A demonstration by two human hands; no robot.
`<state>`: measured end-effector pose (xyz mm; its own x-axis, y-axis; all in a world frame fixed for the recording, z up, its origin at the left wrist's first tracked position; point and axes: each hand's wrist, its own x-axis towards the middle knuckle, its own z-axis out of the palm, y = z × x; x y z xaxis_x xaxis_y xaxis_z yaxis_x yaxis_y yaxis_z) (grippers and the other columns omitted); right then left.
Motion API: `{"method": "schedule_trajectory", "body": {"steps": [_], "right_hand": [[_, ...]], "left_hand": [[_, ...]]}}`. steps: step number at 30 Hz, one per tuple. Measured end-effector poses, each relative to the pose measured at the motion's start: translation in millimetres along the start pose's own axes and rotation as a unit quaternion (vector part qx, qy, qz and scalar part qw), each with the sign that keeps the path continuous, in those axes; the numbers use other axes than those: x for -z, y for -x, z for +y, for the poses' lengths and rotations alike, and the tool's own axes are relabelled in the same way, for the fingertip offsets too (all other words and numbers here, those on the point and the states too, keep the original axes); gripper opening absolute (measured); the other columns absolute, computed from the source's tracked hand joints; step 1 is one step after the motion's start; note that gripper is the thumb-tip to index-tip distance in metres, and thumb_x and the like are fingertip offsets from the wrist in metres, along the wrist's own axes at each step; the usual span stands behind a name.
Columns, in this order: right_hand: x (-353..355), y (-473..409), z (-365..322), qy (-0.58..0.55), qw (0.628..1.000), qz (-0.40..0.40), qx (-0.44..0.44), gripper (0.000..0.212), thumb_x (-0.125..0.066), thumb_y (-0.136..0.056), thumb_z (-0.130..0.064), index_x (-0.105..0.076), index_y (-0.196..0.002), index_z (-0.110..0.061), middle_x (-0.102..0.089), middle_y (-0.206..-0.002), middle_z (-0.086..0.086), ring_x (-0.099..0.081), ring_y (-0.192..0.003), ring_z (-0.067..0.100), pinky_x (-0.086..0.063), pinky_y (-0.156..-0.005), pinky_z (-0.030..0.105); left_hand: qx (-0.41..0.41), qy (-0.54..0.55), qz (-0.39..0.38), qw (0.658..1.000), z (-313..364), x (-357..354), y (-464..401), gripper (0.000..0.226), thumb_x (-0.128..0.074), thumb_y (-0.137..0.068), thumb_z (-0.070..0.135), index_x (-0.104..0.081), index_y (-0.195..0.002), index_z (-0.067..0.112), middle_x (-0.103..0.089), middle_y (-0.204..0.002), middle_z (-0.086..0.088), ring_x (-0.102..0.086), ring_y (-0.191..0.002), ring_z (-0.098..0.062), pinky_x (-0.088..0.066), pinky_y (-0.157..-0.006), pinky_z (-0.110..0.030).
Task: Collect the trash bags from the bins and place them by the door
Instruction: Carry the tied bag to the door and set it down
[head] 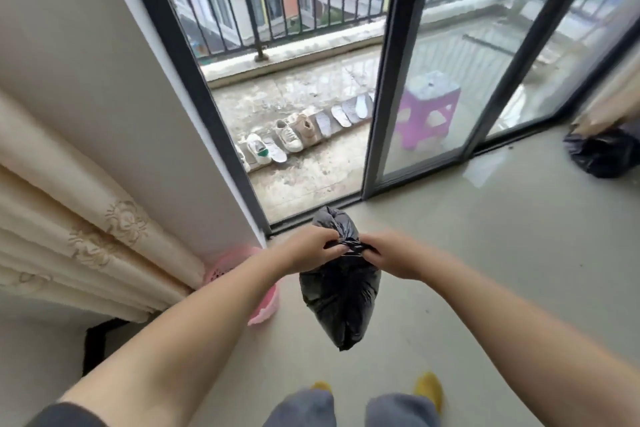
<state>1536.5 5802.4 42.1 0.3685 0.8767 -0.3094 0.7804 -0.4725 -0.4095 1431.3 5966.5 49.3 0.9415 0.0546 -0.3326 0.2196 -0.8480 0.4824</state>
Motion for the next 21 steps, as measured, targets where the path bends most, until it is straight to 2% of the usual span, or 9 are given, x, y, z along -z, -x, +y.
{"method": "schedule_trajectory", "body": {"steps": [3, 6, 10, 14, 16, 18, 21], "right_hand": [[-10, 50, 17, -0.022, 0.996, 0.041, -0.08, 0.024, -0.043, -0.092, -0.021, -0.058, -0.106, -0.009, -0.065, -0.102, 0.015, -0.058, -0.094, 0.033, -0.043, -0.077, 0.038], [-23, 107, 33, -0.051, 0.984, 0.078, -0.151, 0.026, -0.043, -0.092, -0.019, -0.058, -0.111, -0.009, -0.065, -0.107, 0.014, -0.058, -0.099, 0.033, -0.042, -0.078, 0.037], [-42, 196, 52, -0.098, 0.957, 0.126, -0.241, 0.025, -0.042, -0.092, -0.022, -0.057, -0.109, -0.011, -0.065, -0.105, 0.012, -0.059, -0.096, 0.031, -0.046, -0.078, 0.038], [-68, 298, 70, -0.133, 0.917, 0.168, -0.338, 0.02, -0.04, -0.092, -0.027, -0.055, -0.097, -0.014, -0.066, -0.095, 0.013, -0.06, -0.088, 0.033, -0.049, -0.076, 0.044], [-85, 356, 77, -0.144, 0.895, 0.189, -0.377, 0.02, -0.039, -0.093, -0.029, -0.054, -0.094, -0.016, -0.066, -0.093, 0.013, -0.06, -0.086, 0.033, -0.049, -0.074, 0.044], [-102, 415, 83, -0.156, 0.874, 0.209, -0.411, 0.019, -0.04, -0.094, -0.029, -0.053, -0.092, -0.016, -0.065, -0.091, 0.013, -0.06, -0.083, 0.033, -0.049, -0.071, 0.043], [-128, 505, 91, -0.174, 0.846, 0.22, -0.453, 0.019, -0.04, -0.096, -0.029, -0.053, -0.091, -0.016, -0.064, -0.089, 0.013, -0.059, -0.08, 0.032, -0.047, -0.068, 0.041]], "left_hand": [[-0.078, -0.022, -0.036, 0.996, 40, -13, -16, 0.027, -0.052, -0.094, 0.034, -0.053, -0.076, 0.014, -0.044, -0.061, 0.003, -0.042, -0.064, -0.019, -0.028, -0.06, -0.03], [-0.156, -0.063, -0.071, 0.983, 85, -33, -31, 0.027, -0.052, -0.094, 0.034, -0.056, -0.078, 0.012, -0.048, -0.065, 0.001, -0.043, -0.066, -0.019, -0.028, -0.06, -0.03], [-0.237, -0.104, -0.115, 0.959, 161, -74, -41, 0.031, -0.051, -0.095, 0.034, -0.06, -0.084, 0.006, -0.05, -0.07, -0.003, -0.043, -0.066, -0.02, -0.028, -0.059, -0.029], [-0.307, -0.111, -0.181, 0.928, 252, -125, -40, 0.031, -0.051, -0.095, 0.031, -0.061, -0.087, 0.003, -0.05, -0.069, -0.005, -0.042, -0.066, -0.02, -0.029, -0.058, -0.03], [-0.344, -0.126, -0.213, 0.906, 305, -154, -32, 0.03, -0.052, -0.095, 0.031, -0.062, -0.088, 0.004, -0.047, -0.063, -0.001, -0.043, -0.065, -0.019, -0.029, -0.052, -0.025], [-0.376, -0.137, -0.241, 0.884, 359, -187, -19, 0.03, -0.052, -0.095, 0.03, -0.063, -0.091, 0.002, -0.05, -0.067, -0.003, -0.043, -0.066, -0.019, -0.026, -0.049, -0.019], [-0.415, -0.151, -0.269, 0.856, 437, -242, 7, 0.032, -0.052, -0.095, 0.031, -0.064, -0.094, 0.001, -0.053, -0.075, -0.007, -0.044, -0.067, -0.02, -0.03, -0.053, -0.025]]}}
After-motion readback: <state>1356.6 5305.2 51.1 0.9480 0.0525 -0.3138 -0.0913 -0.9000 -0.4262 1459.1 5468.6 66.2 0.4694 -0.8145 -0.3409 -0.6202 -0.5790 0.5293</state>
